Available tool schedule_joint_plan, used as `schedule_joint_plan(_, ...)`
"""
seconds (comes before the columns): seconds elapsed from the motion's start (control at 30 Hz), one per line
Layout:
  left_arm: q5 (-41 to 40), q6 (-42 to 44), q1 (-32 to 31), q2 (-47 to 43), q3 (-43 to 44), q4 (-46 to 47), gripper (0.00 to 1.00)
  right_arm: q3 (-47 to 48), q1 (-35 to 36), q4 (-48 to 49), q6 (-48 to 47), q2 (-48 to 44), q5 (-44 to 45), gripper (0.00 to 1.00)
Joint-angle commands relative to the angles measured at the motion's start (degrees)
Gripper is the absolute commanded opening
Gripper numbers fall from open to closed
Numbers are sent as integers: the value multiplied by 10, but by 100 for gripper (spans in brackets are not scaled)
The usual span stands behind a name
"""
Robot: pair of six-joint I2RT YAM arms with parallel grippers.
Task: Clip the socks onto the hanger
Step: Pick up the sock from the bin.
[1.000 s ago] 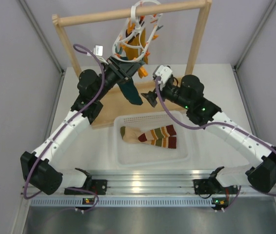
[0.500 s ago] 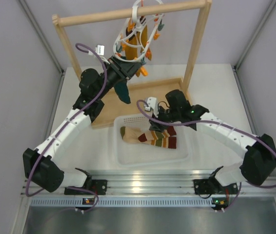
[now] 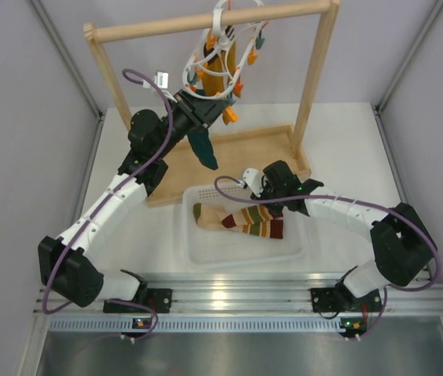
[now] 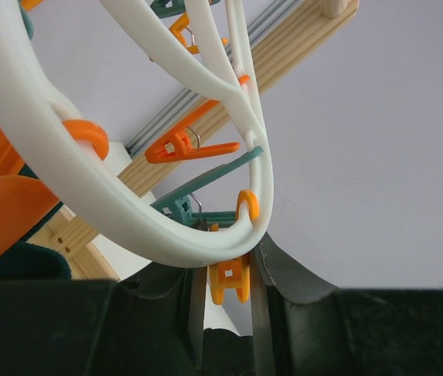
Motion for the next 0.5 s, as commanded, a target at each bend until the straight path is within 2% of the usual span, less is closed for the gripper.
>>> schedule_joint_plan(0.0, 13, 7, 1, 7, 18, 36, 0, -6, 2, 51, 93, -4, 84, 24)
schedule_joint_plan(0.2, 12, 7, 2, 5, 15, 36, 0, 13, 25, 26, 247, 9, 146, 25)
schedule_joint_plan(0.47, 12, 7, 3, 5, 14, 36, 0, 29, 43, -22, 373, 47, 207, 29)
